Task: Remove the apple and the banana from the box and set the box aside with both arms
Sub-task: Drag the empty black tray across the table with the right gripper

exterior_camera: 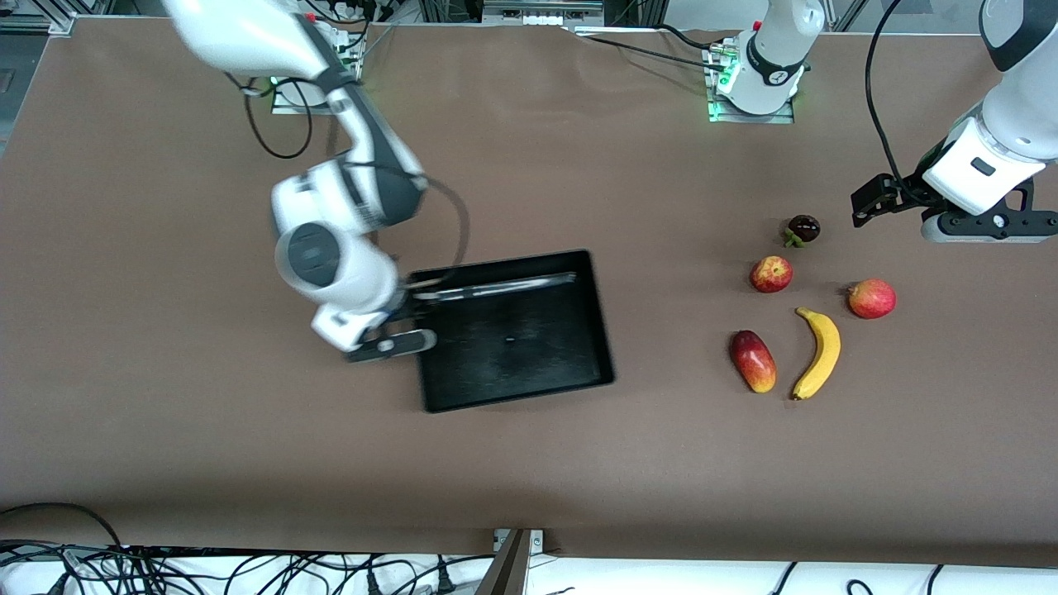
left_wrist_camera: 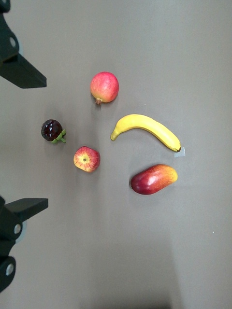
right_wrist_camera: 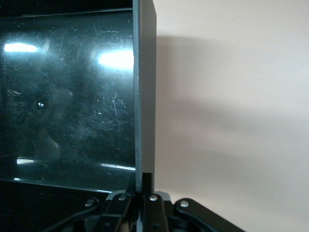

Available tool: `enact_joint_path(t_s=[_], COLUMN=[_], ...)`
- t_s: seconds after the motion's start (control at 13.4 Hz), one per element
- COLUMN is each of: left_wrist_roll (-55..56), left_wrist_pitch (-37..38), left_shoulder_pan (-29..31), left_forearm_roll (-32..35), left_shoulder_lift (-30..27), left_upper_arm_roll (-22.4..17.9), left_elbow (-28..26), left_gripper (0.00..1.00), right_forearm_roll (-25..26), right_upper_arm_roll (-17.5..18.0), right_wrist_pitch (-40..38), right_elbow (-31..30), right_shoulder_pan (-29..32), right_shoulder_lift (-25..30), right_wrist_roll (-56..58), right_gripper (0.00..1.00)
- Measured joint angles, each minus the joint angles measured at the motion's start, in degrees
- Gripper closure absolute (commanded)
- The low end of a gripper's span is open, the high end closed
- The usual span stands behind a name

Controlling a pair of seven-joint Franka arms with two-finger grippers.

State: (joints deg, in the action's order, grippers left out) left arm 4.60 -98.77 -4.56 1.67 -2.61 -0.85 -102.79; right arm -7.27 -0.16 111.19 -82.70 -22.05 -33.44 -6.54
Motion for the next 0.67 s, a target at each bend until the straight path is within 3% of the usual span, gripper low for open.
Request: enact_joint_path(t_s=[0.37,0.67], left_wrist_roll=[0.0,0.0], left_wrist_pitch=[0.5,0.5], left_shoulder_pan=[-0.1,-0.2], left_forearm_roll=[0.0,0.0], left_shoulder_lift=[0.0,0.0], left_upper_arm_roll=[0.0,0.0], left_elbow=[0.0,0.0], left_gripper=[0.00,0.00], right_forearm_roll=[-0.2,-0.4], right_upper_arm_roll=[-1.0,-8.0], right_wrist_pitch=[-0.9,1.5], right_elbow=[-7.4,-17.3], right_shoulder_pan=[12.9,16.7], right_shoulder_lift=[4.2,9.3], right_wrist_roll=[13.7,18.5], right_gripper=[1.00,1.00])
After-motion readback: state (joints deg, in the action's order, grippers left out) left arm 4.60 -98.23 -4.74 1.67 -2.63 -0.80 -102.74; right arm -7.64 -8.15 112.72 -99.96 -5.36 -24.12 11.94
